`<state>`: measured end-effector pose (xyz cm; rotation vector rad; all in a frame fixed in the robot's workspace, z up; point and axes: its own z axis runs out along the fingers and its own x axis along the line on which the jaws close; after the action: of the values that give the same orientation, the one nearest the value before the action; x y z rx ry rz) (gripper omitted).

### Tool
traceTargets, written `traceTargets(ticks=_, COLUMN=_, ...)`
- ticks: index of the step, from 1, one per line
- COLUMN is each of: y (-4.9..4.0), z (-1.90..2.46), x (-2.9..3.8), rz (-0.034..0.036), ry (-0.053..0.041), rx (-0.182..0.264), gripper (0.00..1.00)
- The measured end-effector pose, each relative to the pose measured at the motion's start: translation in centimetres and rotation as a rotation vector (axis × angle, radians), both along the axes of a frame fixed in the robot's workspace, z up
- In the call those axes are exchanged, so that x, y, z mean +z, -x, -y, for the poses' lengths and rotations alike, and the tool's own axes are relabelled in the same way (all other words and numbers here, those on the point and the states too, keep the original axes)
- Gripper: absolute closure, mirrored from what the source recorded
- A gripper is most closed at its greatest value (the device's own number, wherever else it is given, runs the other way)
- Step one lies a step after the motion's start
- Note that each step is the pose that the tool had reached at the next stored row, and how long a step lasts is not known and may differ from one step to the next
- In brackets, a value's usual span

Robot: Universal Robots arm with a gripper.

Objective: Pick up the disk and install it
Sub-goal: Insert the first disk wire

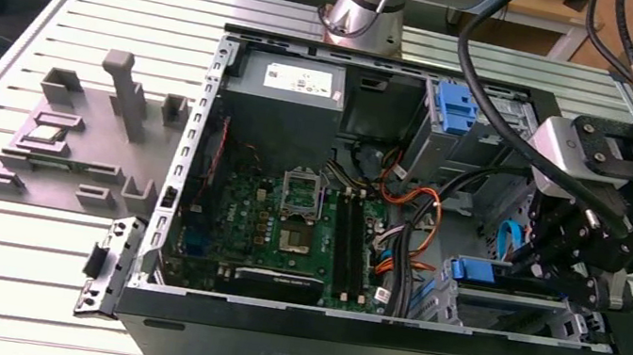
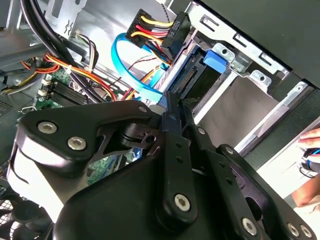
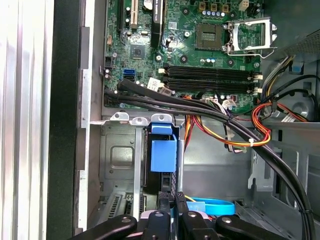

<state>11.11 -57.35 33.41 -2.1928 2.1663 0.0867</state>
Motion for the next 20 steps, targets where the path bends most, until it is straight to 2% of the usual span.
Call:
traceTargets(ticks=6, y=0.00, z=0.00, x=-0.38, rz=0.0000, ry=0.0001, rx=0.000, gripper=0.84)
traceTargets(ticks=20, y=0.00, z=-0.01, x=-0.56, rz=0.0000, ry=-0.0001, rx=0.000, gripper=0.83)
